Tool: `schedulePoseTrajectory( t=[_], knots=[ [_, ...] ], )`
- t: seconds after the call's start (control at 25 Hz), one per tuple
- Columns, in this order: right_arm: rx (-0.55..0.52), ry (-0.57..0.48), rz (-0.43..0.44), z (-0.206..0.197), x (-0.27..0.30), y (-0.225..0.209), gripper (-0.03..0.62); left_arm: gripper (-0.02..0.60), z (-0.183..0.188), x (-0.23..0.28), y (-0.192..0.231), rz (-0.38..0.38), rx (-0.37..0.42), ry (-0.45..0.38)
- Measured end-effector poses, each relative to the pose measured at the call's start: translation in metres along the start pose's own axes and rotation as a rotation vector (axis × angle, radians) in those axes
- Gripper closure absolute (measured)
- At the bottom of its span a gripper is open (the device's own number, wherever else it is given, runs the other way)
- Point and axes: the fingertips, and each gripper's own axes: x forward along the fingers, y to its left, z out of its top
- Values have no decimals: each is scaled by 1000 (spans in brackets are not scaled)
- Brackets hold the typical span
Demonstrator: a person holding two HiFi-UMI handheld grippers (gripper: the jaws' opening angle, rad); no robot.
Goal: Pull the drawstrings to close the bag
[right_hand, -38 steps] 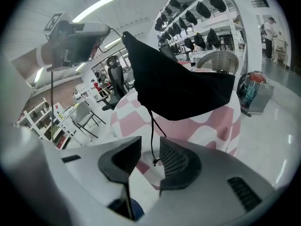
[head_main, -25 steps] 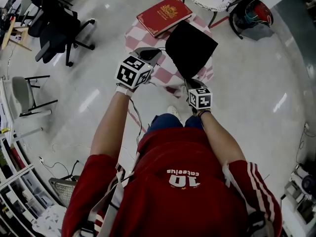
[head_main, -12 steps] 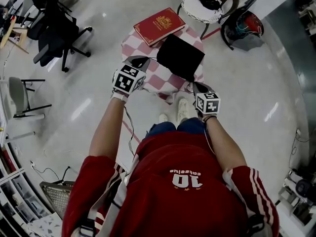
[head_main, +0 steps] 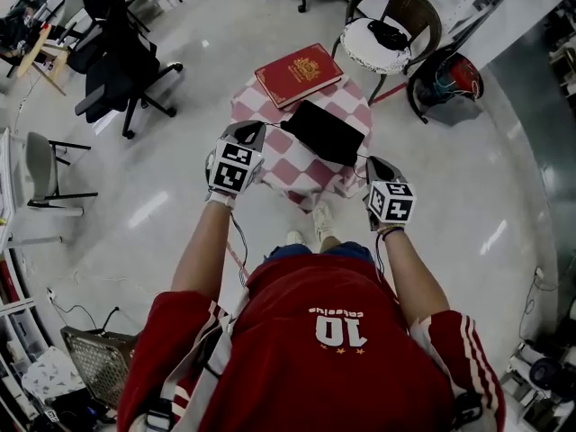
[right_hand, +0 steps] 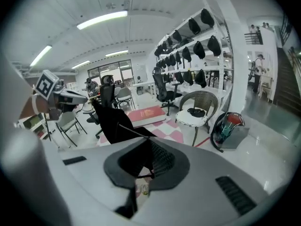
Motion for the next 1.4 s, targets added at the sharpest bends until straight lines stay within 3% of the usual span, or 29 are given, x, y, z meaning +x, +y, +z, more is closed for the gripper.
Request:
schedulePoseTrajectory(
  t=[0.2, 0.36, 0.8, 1.08, 1.4],
  knots=[
    [-27, -87, -18, 55, -11, -13, 579, 572, 26, -16, 8, 77, -26, -59],
    [-47, -138, -31, 86, -19, -21, 580, 572, 40, -24, 16, 131, -2, -86],
    [-103, -270, -29, 165, -41, -17, 580, 572, 75, -54, 58, 262, -40, -184],
    [-109, -351, -35, 207, -49, -15, 579, 572, 89, -73, 86, 340, -56, -204],
    [-93, -421, -30, 234, -57, -16, 579, 572, 81, -86, 110, 431, -88, -181]
  ],
)
